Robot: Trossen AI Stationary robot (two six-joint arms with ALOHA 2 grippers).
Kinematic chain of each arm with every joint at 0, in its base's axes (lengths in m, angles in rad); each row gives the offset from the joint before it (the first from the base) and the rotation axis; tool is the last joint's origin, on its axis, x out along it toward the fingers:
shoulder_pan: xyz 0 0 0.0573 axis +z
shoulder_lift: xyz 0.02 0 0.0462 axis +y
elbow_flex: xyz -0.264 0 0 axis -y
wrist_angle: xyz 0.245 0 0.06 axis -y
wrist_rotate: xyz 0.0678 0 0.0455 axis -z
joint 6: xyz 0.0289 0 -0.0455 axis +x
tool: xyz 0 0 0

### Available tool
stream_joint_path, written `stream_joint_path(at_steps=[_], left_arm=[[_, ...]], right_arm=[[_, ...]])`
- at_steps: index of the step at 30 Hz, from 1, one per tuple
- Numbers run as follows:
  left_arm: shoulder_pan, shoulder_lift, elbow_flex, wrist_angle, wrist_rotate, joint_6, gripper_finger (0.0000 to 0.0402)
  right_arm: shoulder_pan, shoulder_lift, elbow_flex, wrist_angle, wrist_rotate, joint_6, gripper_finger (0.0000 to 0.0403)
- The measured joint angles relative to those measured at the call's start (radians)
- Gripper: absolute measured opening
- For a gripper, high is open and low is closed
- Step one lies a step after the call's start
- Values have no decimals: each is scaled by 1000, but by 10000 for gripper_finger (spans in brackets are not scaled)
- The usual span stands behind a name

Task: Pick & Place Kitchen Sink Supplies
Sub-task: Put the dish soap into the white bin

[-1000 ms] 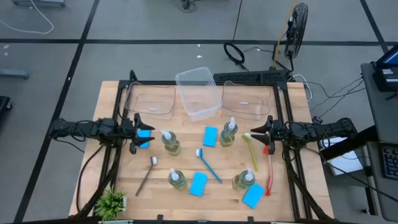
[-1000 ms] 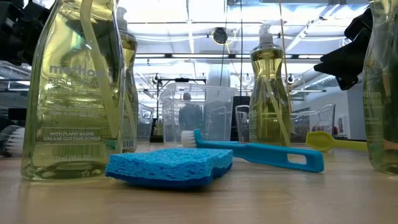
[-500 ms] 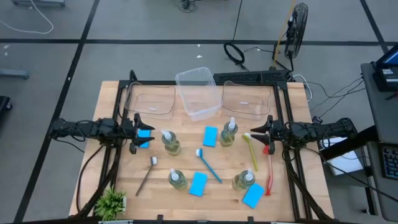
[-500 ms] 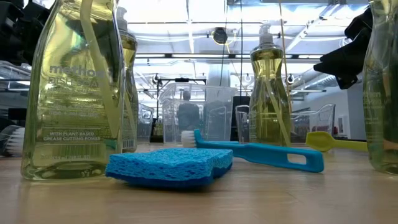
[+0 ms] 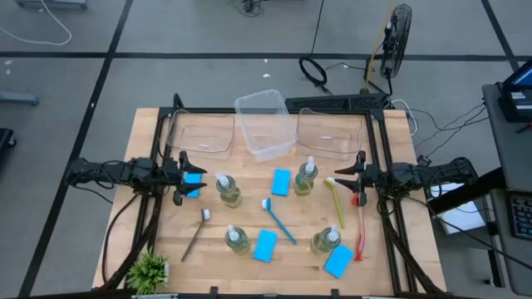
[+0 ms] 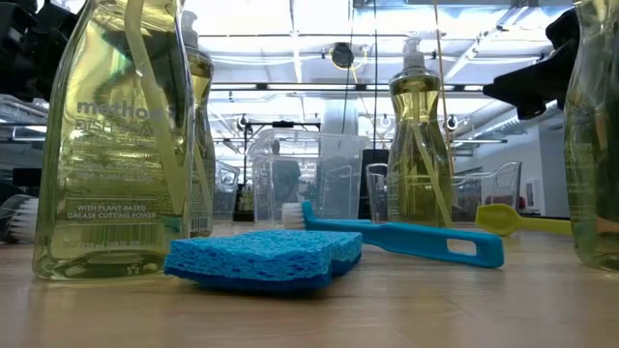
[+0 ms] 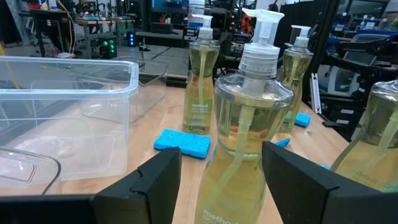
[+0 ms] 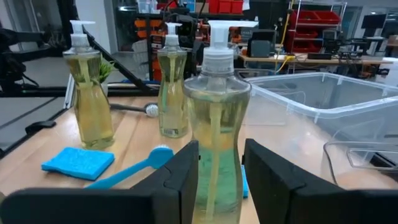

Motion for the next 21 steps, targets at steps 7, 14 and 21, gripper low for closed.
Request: stream_joint_path(at_steps=[7,14,21], left_arm=[[0,0,0,0,0,0,225],[0,0,0,0,0,0,225],[0,0,0,0,0,0,225]], right_arm=[[0,0,-3,45,77,128,114],[0,0,-2,66,133,205,114],[0,0,0,157,130,202,114]])
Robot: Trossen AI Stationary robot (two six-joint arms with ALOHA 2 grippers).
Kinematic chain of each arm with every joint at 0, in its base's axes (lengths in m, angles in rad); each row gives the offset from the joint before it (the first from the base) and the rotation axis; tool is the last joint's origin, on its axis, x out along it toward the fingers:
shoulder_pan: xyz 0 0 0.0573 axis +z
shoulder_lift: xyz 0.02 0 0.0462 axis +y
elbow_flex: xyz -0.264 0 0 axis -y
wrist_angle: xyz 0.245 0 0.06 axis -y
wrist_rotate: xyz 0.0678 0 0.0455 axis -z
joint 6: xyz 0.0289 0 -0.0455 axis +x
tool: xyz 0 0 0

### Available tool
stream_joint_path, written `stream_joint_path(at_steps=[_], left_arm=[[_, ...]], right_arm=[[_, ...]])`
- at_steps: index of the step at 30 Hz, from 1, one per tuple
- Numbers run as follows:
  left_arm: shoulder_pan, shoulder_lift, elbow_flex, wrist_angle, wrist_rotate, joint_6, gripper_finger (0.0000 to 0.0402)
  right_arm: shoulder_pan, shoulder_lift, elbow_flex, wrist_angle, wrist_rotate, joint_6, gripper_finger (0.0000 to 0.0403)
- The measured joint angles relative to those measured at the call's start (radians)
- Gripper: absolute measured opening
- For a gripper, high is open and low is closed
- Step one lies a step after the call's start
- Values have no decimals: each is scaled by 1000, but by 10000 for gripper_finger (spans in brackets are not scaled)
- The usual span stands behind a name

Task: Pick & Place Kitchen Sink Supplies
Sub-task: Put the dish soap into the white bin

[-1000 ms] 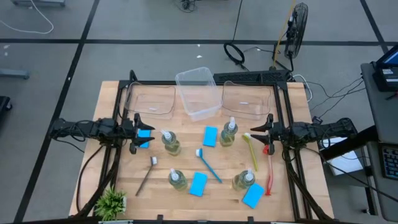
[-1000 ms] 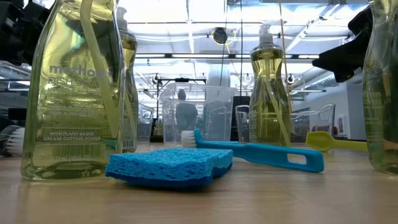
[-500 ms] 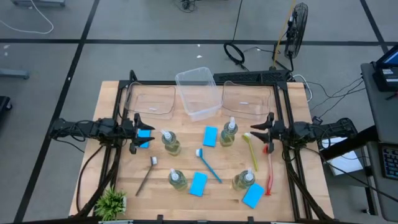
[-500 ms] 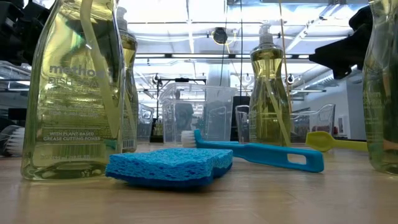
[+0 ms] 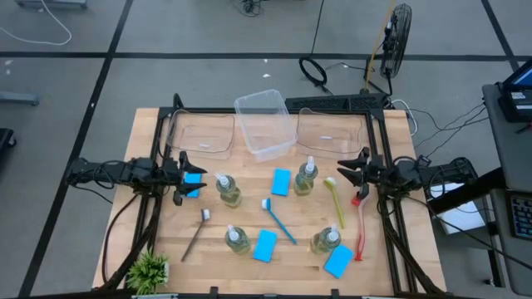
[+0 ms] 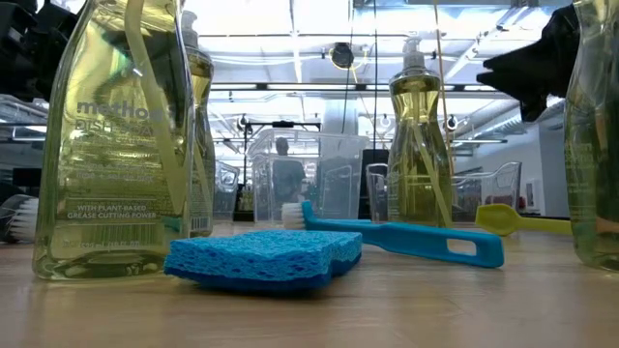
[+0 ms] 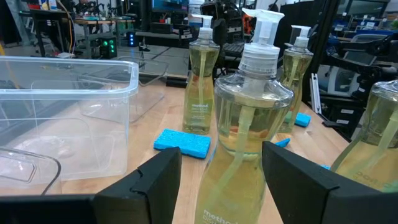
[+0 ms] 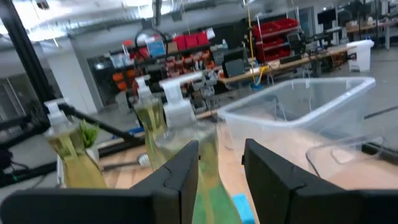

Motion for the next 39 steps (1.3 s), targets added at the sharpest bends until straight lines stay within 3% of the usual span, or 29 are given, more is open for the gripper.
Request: stream_joint_path(at_steps=[8,15,22,31,39], left_arm=[[0,0,0,0,0,0,225],[0,0,0,0,0,0,225],[0,0,0,0,0,0,225],[0,0,0,0,0,0,225],[0,0,0,0,0,0,225]], right_arm=[[0,6,1,145,-6,-109,114],[0,59,5,321,-77,-169,114],[0,166,129,260,-85,-215,114],[0,320,410,-141,-114,-232,114],[0,363,427,-14,-109,-323,114]])
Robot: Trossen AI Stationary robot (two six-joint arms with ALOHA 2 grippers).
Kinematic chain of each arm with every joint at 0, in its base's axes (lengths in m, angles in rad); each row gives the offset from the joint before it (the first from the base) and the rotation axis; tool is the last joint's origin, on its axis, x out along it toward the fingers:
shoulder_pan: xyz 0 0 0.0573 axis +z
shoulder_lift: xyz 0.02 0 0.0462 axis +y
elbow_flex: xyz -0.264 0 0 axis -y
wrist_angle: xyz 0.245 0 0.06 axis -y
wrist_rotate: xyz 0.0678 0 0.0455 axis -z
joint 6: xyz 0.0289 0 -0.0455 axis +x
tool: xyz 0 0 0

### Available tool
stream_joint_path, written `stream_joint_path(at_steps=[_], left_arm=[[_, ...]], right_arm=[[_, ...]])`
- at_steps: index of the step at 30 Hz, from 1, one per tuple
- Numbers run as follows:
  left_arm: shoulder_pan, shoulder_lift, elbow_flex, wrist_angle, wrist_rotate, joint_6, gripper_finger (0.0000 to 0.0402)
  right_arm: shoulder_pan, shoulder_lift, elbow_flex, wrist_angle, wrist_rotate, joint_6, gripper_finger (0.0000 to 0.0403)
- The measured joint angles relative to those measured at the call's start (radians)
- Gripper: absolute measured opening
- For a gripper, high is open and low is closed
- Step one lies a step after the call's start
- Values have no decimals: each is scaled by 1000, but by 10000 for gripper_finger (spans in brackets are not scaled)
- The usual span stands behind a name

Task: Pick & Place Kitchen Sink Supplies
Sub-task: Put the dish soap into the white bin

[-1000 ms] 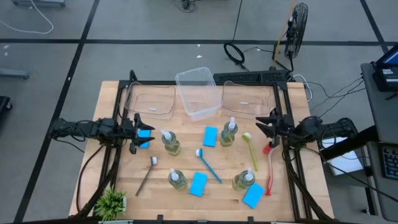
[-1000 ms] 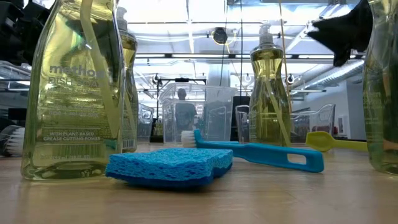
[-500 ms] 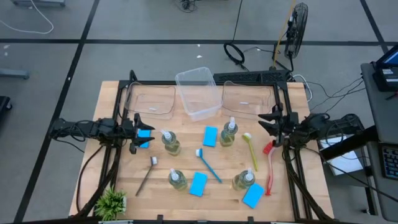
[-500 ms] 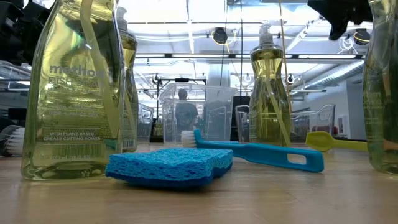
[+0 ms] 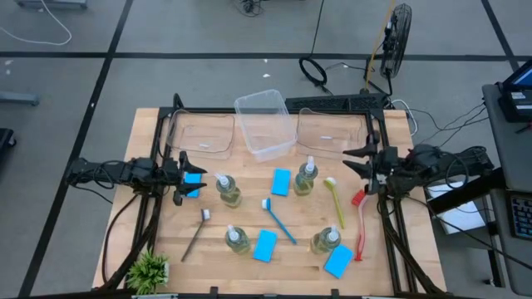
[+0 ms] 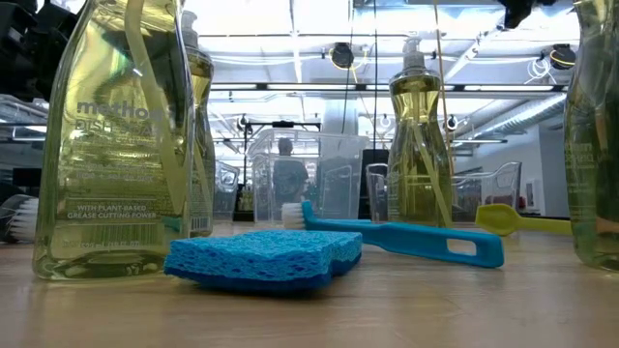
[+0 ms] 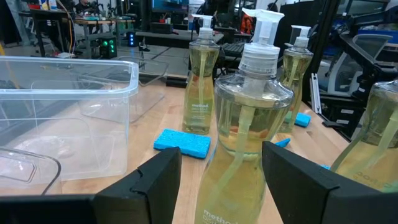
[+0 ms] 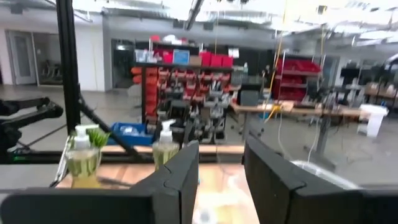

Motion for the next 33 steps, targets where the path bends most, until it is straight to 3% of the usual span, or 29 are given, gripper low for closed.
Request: stream_joint_path(at_steps=[8,18,25,33], left_arm=[[0,0,0,0,0,0,225],[0,0,0,0,0,1,225],[0,0,0,7,-9,1,225],[0,0,0,97,-9,-64,225]], right_arm=[[0,0,0,83,-1,41,114],[0,32,0,-76,0,127,114],[0,112,0,-88,-2,152,115],[0,188,0,-136,-54,192,173]])
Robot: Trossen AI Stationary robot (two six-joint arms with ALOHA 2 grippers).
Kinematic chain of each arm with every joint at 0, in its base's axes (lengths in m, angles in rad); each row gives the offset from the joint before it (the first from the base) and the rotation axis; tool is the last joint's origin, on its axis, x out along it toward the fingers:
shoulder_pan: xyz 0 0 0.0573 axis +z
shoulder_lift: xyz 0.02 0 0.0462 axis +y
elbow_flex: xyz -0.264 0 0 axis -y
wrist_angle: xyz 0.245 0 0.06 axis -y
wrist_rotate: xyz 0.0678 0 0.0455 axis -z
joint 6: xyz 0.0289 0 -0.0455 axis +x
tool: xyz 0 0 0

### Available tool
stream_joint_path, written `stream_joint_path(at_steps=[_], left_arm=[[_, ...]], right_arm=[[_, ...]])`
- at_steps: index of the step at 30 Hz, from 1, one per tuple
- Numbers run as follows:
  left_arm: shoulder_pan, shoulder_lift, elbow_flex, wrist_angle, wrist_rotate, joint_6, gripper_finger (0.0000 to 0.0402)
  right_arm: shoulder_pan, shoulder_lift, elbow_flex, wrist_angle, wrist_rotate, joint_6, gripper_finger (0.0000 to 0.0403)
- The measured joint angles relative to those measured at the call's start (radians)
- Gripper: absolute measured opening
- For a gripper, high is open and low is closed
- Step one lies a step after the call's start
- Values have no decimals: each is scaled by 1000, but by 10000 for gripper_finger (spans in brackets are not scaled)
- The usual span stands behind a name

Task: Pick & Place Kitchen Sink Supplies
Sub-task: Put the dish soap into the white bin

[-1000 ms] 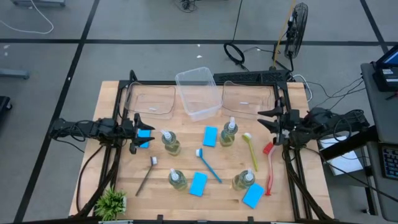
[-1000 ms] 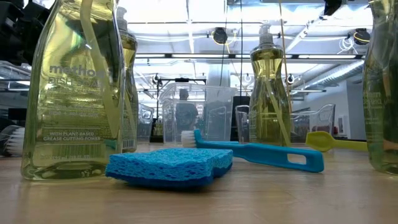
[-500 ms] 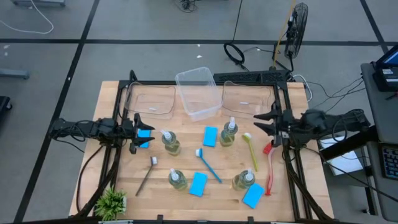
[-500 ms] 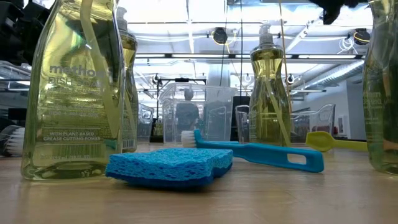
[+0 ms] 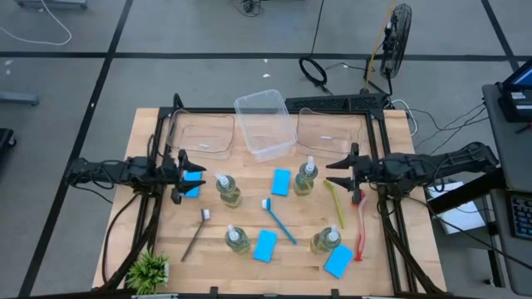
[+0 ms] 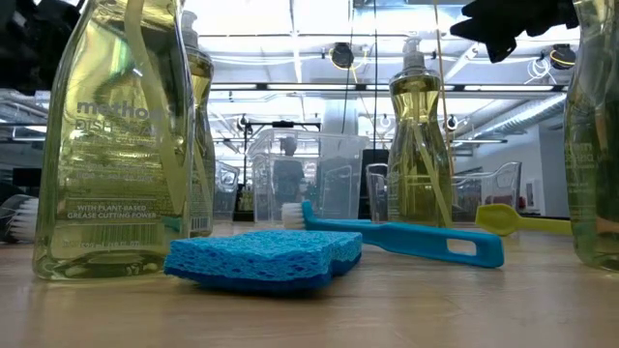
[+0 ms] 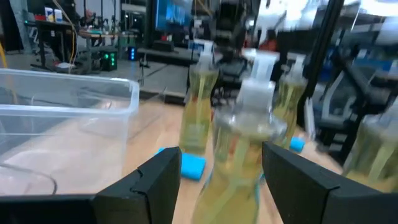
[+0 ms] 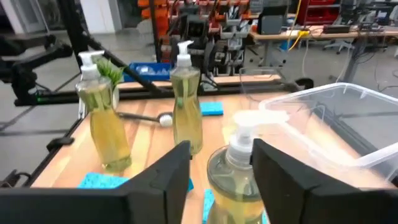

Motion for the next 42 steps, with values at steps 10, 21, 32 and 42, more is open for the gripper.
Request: stream_joint_path(at_steps=[10,21,32,42], left_arm=[[0,0,0,143,1,-115,225],[0,0,0,378,1,-163,225],[0,0,0,627,1,-50,225],[0,0,0,630,1,-39,225]], right_arm=[[-9,82,0,17,82,-48,264],[-157,221,0,148,-18,44,293],[-217,340,0,267,-105,83,293],[-225,415,-1,356,-132,102,289]])
